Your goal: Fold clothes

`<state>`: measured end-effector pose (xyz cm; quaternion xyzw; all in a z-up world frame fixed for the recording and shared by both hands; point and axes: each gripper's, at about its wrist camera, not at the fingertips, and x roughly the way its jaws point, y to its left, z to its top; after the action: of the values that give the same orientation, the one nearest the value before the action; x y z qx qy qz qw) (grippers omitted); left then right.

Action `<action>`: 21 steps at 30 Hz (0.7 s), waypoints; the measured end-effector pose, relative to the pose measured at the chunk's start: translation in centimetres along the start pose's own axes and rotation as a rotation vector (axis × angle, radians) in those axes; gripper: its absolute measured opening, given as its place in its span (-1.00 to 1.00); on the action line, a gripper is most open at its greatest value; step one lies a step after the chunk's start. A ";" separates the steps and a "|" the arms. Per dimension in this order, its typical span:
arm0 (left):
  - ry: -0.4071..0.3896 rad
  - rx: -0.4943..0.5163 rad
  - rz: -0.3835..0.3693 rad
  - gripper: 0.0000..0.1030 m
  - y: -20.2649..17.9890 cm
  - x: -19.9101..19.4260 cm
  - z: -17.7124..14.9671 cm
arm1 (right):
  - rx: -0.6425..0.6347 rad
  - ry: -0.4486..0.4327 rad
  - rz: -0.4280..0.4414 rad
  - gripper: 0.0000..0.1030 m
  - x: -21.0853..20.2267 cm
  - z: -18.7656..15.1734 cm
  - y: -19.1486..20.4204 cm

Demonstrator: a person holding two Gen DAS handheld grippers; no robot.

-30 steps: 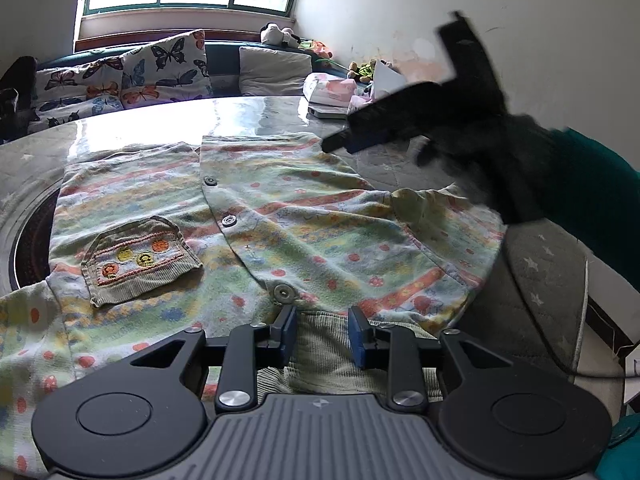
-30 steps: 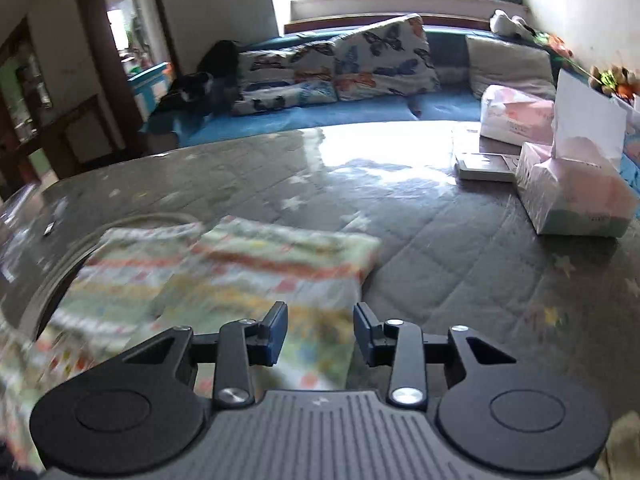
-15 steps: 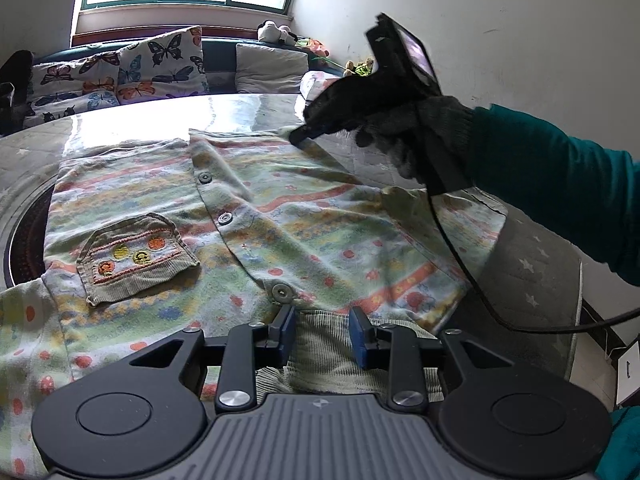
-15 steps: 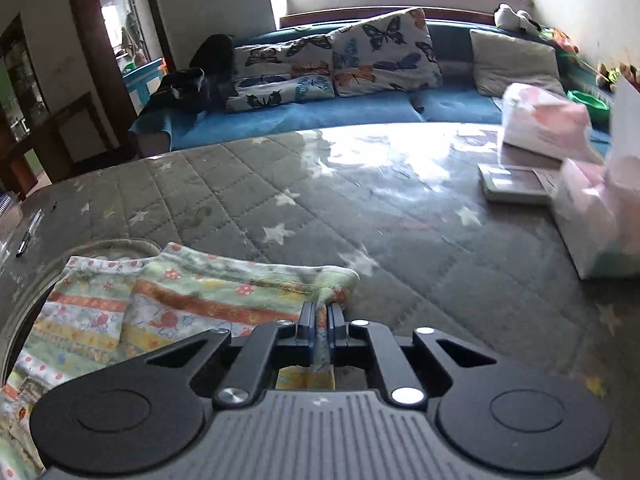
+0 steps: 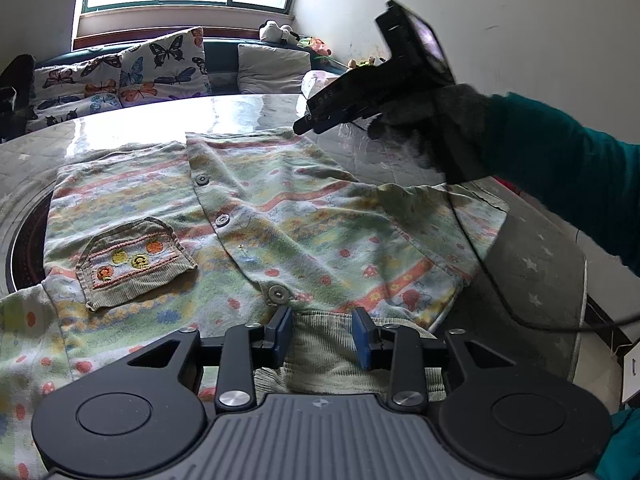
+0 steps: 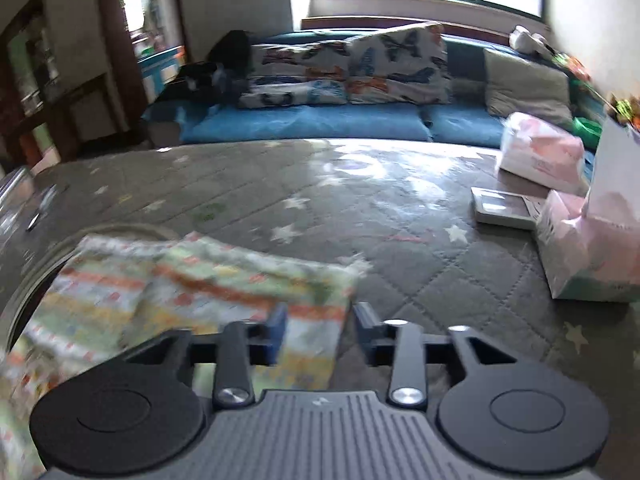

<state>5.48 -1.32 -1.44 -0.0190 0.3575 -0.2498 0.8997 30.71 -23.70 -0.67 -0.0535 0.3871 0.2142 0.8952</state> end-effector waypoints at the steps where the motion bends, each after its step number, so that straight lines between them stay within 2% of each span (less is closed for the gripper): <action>1: -0.001 -0.003 0.001 -0.25 0.0 0.0 0.0 | -0.025 0.003 0.010 -0.13 -0.6 -0.4 0.5; 6: -0.009 -0.018 0.026 -0.25 -0.2 -0.3 0.3 | -0.073 0.024 0.092 0.04 -3.5 -3.1 2.9; 11: -0.029 -0.039 0.055 -0.23 -0.1 -1.0 0.5 | -0.164 0.030 0.143 0.07 -6.5 -6.5 5.7; 17: -0.049 -0.060 0.082 -0.20 -0.1 -1.5 0.9 | -0.206 0.021 0.139 0.10 -9.2 -10.3 7.2; 21: -0.053 -0.056 0.091 -0.20 -0.4 -1.6 1.1 | -0.201 0.007 0.119 0.27 -10.5 -12.3 6.7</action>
<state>5.05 -1.12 0.49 -0.0344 0.3411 -0.1981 0.9183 13.17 -24.44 -1.25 -0.1207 0.3693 0.3044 0.8697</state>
